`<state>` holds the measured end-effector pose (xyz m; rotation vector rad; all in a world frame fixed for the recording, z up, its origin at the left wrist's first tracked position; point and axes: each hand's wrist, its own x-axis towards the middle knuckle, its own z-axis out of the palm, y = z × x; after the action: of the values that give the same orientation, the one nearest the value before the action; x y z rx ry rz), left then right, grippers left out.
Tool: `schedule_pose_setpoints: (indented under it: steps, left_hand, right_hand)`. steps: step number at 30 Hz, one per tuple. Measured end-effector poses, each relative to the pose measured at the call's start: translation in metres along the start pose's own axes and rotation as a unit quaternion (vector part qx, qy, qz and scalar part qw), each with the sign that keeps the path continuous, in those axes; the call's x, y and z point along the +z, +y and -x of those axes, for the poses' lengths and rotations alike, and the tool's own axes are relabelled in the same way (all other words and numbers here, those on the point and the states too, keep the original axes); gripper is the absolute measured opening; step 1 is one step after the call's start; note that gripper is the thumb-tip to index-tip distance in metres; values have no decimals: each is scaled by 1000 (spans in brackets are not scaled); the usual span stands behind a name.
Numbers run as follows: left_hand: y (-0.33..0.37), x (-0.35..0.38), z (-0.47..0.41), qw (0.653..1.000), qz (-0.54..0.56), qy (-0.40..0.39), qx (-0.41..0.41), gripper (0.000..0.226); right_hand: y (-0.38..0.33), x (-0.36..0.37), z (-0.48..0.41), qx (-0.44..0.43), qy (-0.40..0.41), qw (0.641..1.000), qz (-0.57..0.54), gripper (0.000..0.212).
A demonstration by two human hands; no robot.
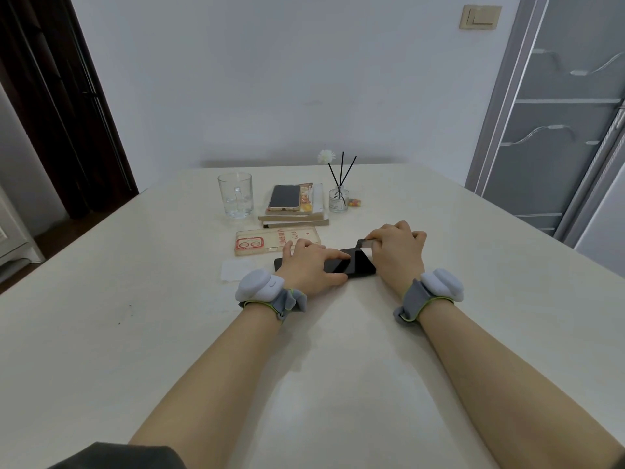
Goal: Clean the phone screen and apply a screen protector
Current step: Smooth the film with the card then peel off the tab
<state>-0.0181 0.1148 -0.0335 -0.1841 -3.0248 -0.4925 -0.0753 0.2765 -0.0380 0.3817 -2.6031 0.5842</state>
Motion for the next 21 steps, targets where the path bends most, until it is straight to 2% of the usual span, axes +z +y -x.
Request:
schedule_pose_setpoints:
  steps: [3,5,10,14,18,21]
  left_hand:
    - [-2,0,-1,1000,16,2,-8,59]
    - [-5,-1,-1,999,20,9,-25,69]
    - [-11,-1,-4,999,25,6,-43,79]
    - [-13,0,-6,999,27,8,-43,83]
    - [-12,2,-7,999,31,14,-40,87]
    - [-12,1,-6,998,34,15,-41,88]
  right_hand:
    - [2,-7,1,35,66,996,-37,33]
    - [3,-12,2,42,82,994,-53,27]
    - [-2,-22,6,-3,59,991,-117,19]
    - [-12,-20,7,2,67,988,-137,16]
    - [-26,-12,7,-4,30,985,-168,14]
    - [-27,-8,5,3,11,989,-148,15]
